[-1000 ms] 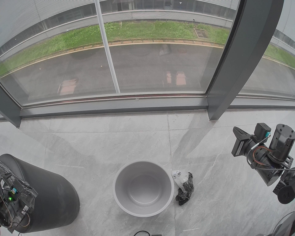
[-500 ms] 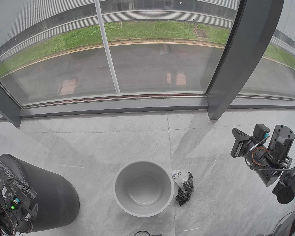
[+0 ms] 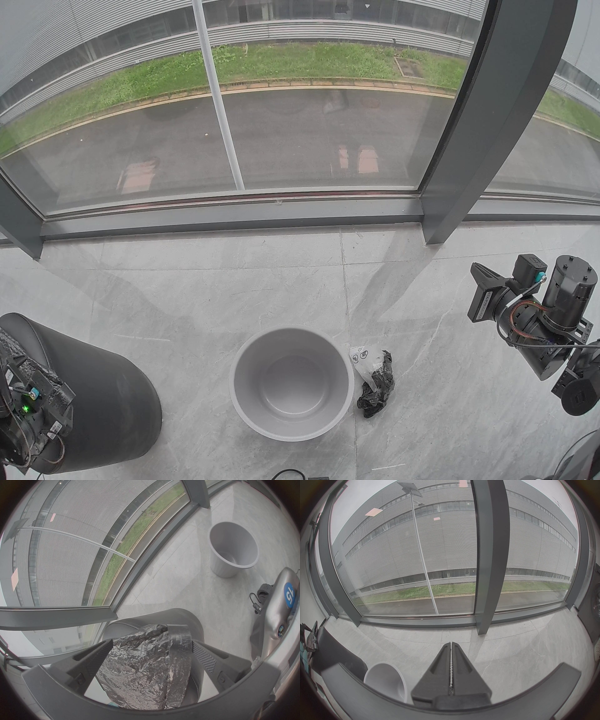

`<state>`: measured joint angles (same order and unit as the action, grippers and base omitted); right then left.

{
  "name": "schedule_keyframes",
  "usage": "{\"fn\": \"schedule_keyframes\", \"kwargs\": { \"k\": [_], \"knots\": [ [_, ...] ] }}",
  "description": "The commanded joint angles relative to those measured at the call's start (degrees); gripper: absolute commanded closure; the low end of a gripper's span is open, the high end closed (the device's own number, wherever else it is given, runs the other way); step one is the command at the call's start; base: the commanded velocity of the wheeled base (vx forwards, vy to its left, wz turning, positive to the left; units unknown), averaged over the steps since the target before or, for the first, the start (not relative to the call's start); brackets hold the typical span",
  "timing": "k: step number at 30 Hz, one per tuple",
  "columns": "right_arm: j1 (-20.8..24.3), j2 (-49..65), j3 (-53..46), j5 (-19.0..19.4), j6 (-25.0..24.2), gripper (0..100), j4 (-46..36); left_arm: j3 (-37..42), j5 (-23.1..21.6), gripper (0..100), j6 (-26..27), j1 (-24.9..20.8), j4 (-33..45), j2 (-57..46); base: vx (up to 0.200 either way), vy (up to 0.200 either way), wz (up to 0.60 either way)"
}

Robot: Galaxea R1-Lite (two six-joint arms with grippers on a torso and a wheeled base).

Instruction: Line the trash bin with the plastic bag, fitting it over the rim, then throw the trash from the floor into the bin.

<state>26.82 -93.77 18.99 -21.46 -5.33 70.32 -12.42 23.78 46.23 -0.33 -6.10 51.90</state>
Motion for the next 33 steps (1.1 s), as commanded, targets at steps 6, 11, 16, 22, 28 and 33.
{"fn": "schedule_keyframes", "kwargs": {
  "k": [6, 11, 16, 22, 28, 33],
  "knots": [
    [-0.01, 0.08, -0.01, 0.01, -0.03, 100, 0.09, -0.15, 0.21, 0, 0.97, 4.2, -4.54, 4.71, 0.0, 0.0, 0.0],
    [-0.01, 0.08, -0.01, 0.01, -0.03, 100, 0.09, -0.23, 0.21, 0, 1.41, 6.66, -7.88, 7.43, 0.0, 0.0, 0.0],
    [-0.01, -0.01, -0.1, 0.01, -0.03, 100, 0.35, 0.38, 0.21, 0, 1.32, 6.92, -12.19, 10.59, 0.0, 0.0, 0.0],
    [-0.01, -0.01, -0.18, 0.01, -0.03, 100, 0.35, -0.15, 0.21, 0, 1.23, 7.1, -16.05, 14.29, 0.0, 0.0, 0.0],
    [-0.01, -0.36, -0.18, 0.01, -0.03, 100, 0.44, 0.03, 0.12, 0, 1.06, 7.18, -19.83, 17.1, 0.0, 0.0, 0.0],
    [0.08, -0.36, -0.27, 0.01, -0.03, 100, 0.44, -0.15, -0.32, 100, 0.44, 7.18, -20.1, 17.1, 0.0, 0.0, 0.0]
  ]
}}
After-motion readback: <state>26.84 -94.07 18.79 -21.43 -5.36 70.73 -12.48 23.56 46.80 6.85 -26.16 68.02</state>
